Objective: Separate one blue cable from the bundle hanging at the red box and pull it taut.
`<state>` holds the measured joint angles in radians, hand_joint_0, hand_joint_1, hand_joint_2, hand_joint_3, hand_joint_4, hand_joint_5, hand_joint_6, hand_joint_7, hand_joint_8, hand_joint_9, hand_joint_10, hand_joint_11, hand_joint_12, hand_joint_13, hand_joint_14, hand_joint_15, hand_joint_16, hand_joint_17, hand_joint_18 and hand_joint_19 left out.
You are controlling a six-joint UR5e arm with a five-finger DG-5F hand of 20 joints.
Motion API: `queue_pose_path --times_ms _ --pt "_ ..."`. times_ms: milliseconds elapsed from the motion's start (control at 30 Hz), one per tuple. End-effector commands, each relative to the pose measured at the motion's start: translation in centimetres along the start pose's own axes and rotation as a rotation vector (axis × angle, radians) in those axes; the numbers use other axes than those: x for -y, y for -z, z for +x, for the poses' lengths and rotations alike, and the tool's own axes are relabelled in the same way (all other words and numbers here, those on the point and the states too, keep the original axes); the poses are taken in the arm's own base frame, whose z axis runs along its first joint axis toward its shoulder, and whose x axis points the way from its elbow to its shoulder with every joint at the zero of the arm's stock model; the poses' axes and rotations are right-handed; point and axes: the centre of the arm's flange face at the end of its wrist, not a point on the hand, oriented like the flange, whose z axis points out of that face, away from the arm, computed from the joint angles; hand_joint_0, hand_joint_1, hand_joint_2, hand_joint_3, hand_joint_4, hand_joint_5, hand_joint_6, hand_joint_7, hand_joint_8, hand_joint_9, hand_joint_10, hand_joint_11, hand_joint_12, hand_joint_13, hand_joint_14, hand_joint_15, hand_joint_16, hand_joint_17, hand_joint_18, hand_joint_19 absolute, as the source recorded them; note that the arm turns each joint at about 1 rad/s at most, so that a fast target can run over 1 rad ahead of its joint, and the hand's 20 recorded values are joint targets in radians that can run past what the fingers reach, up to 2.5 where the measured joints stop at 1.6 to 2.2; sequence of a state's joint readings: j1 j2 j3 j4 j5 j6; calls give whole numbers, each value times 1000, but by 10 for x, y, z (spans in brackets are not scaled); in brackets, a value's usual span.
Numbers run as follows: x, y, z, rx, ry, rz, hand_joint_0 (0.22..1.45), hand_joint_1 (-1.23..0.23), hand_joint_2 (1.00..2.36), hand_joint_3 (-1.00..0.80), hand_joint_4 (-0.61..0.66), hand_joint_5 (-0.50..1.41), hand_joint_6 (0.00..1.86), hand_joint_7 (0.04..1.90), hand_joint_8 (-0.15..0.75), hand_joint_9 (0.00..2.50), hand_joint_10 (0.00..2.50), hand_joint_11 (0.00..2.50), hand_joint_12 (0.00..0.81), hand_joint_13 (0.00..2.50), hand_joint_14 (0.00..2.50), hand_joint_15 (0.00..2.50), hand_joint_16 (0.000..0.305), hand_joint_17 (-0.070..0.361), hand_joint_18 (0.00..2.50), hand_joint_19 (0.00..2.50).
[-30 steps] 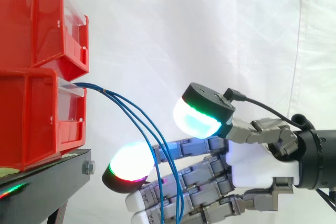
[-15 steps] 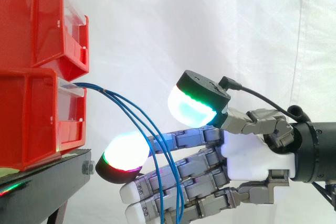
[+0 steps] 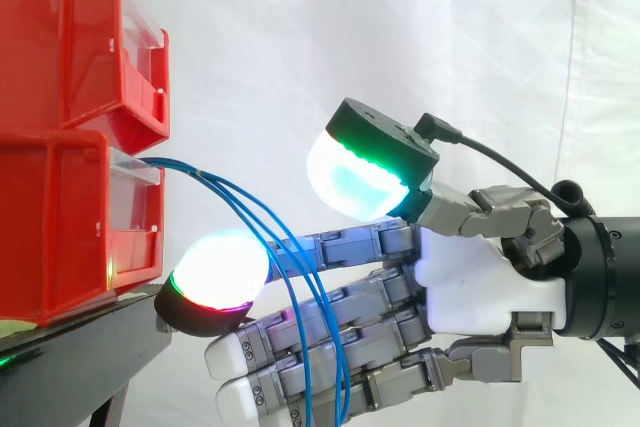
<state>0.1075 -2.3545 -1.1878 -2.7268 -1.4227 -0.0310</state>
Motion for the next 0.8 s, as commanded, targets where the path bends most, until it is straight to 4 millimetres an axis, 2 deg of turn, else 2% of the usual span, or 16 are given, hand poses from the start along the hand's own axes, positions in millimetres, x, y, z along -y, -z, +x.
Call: queue_pose_path --times_ms 0,333,633,767 --pt "1 1 1 -4 -1 6 552 -661 1002 -455 223 -151 503 943 258 598 9 310 248 540 5 125 22 50 386 92" --pt "0 2 -2 -10 -6 15 583 -652 1005 -417 211 -133 503 1031 256 605 11 323 241 541 5 134 21 48 381 98" --pt "3 5 -21 -32 -15 30 568 -636 1004 -446 217 -132 503 1028 258 610 11 328 244 545 4 133 22 49 385 100" --pt "-5 1 -27 -30 -15 13 561 -614 1002 -463 224 -129 503 1032 261 613 9 318 247 547 5 133 22 49 388 101"
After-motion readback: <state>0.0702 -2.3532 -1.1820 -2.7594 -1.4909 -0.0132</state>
